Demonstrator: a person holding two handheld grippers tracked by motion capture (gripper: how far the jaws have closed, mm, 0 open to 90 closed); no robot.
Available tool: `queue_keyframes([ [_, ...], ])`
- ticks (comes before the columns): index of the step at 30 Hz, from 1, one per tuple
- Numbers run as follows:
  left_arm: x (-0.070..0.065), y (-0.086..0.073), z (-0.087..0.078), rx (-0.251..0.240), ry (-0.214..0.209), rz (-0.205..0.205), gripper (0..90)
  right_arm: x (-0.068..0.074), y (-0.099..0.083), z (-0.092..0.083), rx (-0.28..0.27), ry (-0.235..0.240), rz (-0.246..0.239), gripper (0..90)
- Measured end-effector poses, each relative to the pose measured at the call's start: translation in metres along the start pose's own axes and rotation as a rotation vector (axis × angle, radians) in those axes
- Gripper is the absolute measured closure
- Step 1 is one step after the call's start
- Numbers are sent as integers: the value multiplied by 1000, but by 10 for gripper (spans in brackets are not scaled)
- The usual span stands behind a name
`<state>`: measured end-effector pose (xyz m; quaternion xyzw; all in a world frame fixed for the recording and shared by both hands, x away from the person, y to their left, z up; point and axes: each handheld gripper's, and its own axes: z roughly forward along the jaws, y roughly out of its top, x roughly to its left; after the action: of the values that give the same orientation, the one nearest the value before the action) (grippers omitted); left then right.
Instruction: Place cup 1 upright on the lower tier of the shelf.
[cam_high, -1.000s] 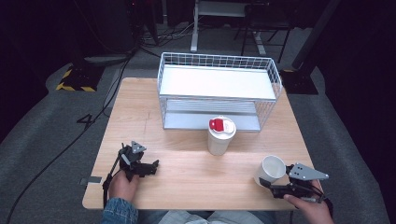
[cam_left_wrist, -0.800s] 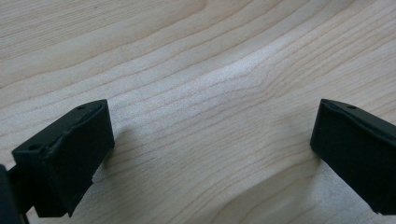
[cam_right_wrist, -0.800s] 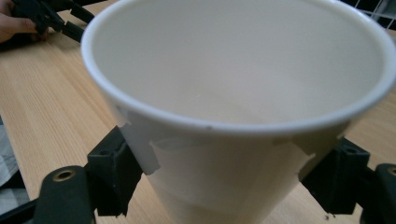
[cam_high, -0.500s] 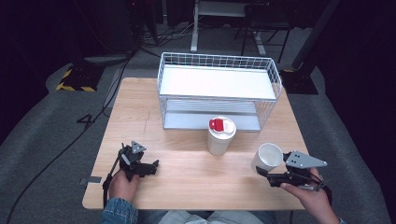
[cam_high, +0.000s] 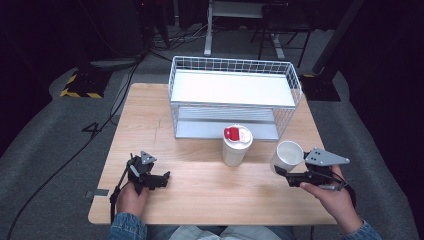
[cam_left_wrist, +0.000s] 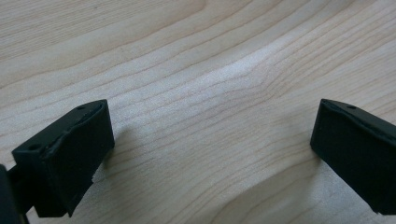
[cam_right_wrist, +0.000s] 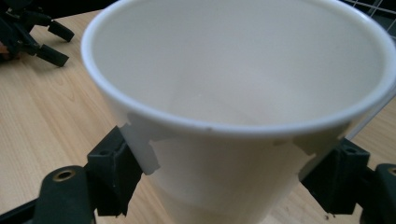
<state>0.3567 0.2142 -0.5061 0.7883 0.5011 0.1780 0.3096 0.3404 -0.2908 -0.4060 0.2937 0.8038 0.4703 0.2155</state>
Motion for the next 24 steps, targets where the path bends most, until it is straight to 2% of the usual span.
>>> queue_keyframes([
  [5, 0, 0, 0, 0, 0, 0, 0, -9, 7, 8, -4, -5, 3, 225],
  [9, 0, 0, 0, 0, 0, 0, 0, -18, 11, 18, -6, 3, 24, 225],
  [14, 0, 0, 0, 0, 0, 0, 0, -31, 18, 32, 2, -19, 21, 225],
  [24, 0, 0, 0, 0, 0, 0, 0, -43, 28, 58, 7, -47, 29, 225],
])
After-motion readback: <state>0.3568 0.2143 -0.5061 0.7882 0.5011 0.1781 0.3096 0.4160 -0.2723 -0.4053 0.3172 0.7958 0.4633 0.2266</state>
